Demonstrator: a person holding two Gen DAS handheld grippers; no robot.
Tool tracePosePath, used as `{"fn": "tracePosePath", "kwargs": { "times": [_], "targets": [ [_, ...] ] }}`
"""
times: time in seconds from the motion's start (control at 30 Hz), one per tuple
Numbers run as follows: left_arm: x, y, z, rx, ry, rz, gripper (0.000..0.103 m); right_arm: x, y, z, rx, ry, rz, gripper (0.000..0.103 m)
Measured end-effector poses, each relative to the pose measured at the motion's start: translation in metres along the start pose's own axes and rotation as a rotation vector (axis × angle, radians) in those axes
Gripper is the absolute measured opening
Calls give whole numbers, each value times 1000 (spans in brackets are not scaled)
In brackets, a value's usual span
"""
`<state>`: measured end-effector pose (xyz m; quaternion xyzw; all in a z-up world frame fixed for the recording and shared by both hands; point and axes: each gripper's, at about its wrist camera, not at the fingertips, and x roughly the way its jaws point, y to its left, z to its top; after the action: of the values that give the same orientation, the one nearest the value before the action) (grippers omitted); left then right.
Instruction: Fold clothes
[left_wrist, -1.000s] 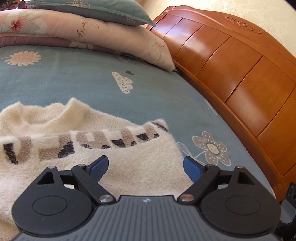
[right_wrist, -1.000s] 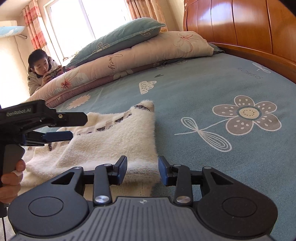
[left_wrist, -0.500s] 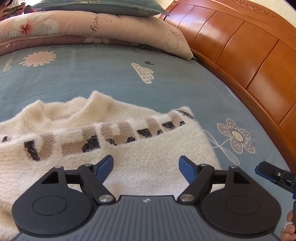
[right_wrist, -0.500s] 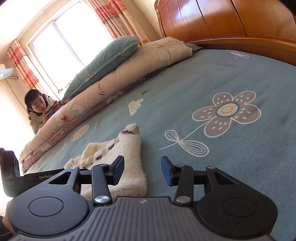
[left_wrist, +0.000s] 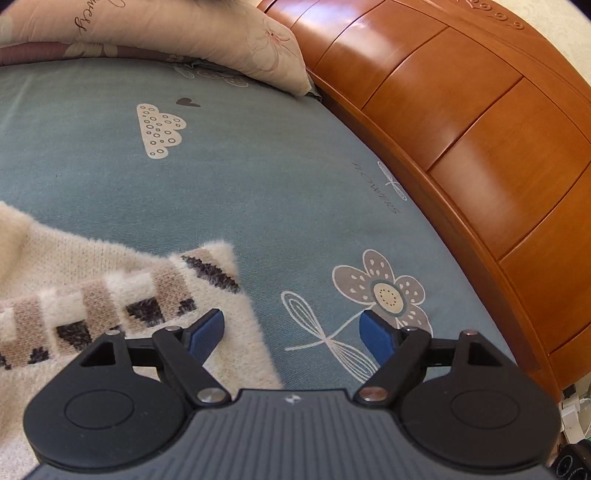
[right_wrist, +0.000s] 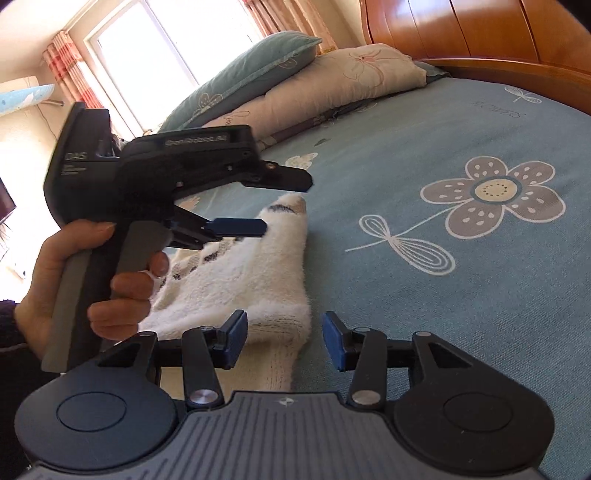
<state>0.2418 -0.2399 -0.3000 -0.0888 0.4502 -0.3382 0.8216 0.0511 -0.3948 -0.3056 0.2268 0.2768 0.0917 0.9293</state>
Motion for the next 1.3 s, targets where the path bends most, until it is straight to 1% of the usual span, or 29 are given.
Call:
{"fn": "tracePosePath", "kwargs": {
  "times": [0.03, 0.07, 0.1, 0.13, 0.2, 0.3, 0.33, 0.4, 0.43, 0.53, 0.57, 0.6, 0.63, 0.7, 0.8, 0.83, 0.9, 0.97, 1.1, 1.17, 1.2, 1.3],
  "targets": [
    [8, 0, 0, -4, 11, -1, 83, -2, 4, -1, -34, -32, 33, 50],
    [14, 3, -1, -3, 22, 16, 83, -1, 8, -2, -63, -54, 56, 50],
    [19, 6, -3, -1, 31, 31, 83, 1, 12, -2, -84, -62, 73, 50],
    [18, 8, -5, 2, 26, 25, 83, 4, 15, -3, -101, -65, 85, 50],
    [14, 10, -7, 6, 22, 13, 83, 16, 19, -4, -117, -39, 81, 50],
    [2, 7, -1, 3, 46, 24, 83, 31, 21, -4, -103, 9, 74, 52],
    [-6, 5, 2, 19, 45, 5, 83, 33, 20, -4, -95, 18, 79, 52],
    [-18, 4, 6, 14, 42, -52, 84, 33, 16, -2, -74, 27, 98, 52],
    [-19, 3, 6, 3, 62, -80, 86, 32, 12, -2, -58, 28, 111, 52],
    [-9, -5, -2, 25, 131, -100, 86, 33, 11, -4, -52, 31, 117, 52],
    [-4, -6, -7, 32, 138, -97, 87, 33, 13, -4, -63, 32, 111, 52],
    [1, -6, -12, 37, 143, -94, 90, 34, 15, -5, -73, 35, 102, 52],
    [7, -6, -16, 44, 143, -92, 93, 34, 16, -6, -78, 37, 97, 52],
    [11, -7, -19, 62, 139, -80, 93, 35, 17, -8, -86, 41, 90, 52],
    [2, -9, -6, 42, 139, -90, 93, 34, 13, -8, -69, 42, 111, 52],
    [-2, -8, -1, 36, 110, -96, 93, 33, 12, -8, -64, 43, 115, 52],
    [-4, -5, 10, 20, 66, -68, 93, 32, 11, -8, -55, 45, 122, 52],
    [3, -2, 17, 21, 57, -41, 93, 32, 13, -8, -61, 46, 117, 52],
    [28, 12, 25, 10, 45, -13, 93, 31, 17, -11, -81, 52, 108, 52],
    [39, 19, 28, -19, 35, -8, 94, 31, 16, -11, -85, 57, 110, 52],
    [41, 20, 29, -19, 31, -11, 96, 31, 16, -11, -89, 61, 111, 52],
    [39, 12, 29, 24, 37, 10, 97, 30, 15, -10, -86, 67, 115, 52]
  ]
}}
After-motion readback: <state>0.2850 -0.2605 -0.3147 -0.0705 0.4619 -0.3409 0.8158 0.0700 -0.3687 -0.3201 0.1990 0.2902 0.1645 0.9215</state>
